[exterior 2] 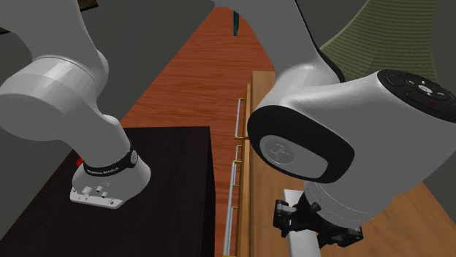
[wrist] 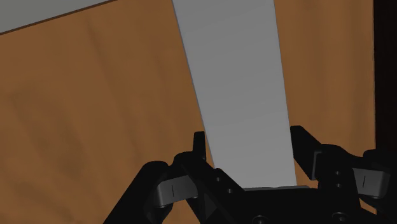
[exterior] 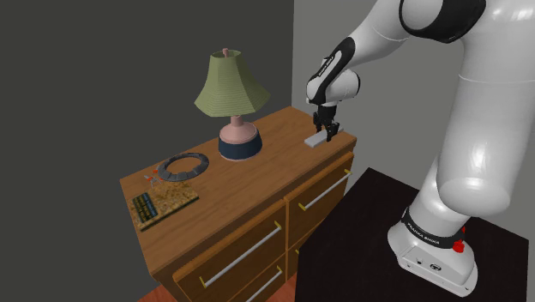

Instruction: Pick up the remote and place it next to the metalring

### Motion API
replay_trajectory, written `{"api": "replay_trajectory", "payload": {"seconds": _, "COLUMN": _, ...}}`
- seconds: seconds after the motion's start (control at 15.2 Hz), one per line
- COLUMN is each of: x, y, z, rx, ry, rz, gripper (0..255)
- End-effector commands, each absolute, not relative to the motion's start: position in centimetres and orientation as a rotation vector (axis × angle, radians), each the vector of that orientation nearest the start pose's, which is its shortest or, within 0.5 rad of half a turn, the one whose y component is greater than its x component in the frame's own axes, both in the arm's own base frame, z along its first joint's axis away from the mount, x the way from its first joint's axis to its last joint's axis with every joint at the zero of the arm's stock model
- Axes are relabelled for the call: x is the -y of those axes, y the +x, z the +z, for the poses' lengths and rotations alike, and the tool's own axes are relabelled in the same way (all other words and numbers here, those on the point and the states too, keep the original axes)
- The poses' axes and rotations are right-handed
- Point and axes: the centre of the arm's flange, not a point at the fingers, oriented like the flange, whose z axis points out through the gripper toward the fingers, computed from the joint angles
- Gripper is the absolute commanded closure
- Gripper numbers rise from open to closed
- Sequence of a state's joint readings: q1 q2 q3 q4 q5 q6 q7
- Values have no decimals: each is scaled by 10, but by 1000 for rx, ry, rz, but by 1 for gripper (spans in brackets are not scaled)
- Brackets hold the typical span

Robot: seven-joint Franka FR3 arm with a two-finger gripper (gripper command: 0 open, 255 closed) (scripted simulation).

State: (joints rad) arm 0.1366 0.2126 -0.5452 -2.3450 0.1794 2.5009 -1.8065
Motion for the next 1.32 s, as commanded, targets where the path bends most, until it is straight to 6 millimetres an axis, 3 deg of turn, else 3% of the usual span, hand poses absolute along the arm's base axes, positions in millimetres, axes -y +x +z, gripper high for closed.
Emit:
{"api": "replay_trajectory", "payload": {"seconds": 0.0, "x": 208, "y": 468, "z": 253, "rx": 1843, "ry": -2525, "rz": 20, "gripper": 255}}
{"api": "replay_trajectory", "payload": {"seconds": 0.2, "x": 208, "y": 468, "z": 253, "rx": 1843, "ry": -2525, "rz": 20, "gripper": 255}}
{"api": "replay_trajectory", "payload": {"seconds": 1.25, "x": 208, "y": 468, "z": 337, "rx": 1843, "ry": -2525, "rz": 20, "gripper": 255}}
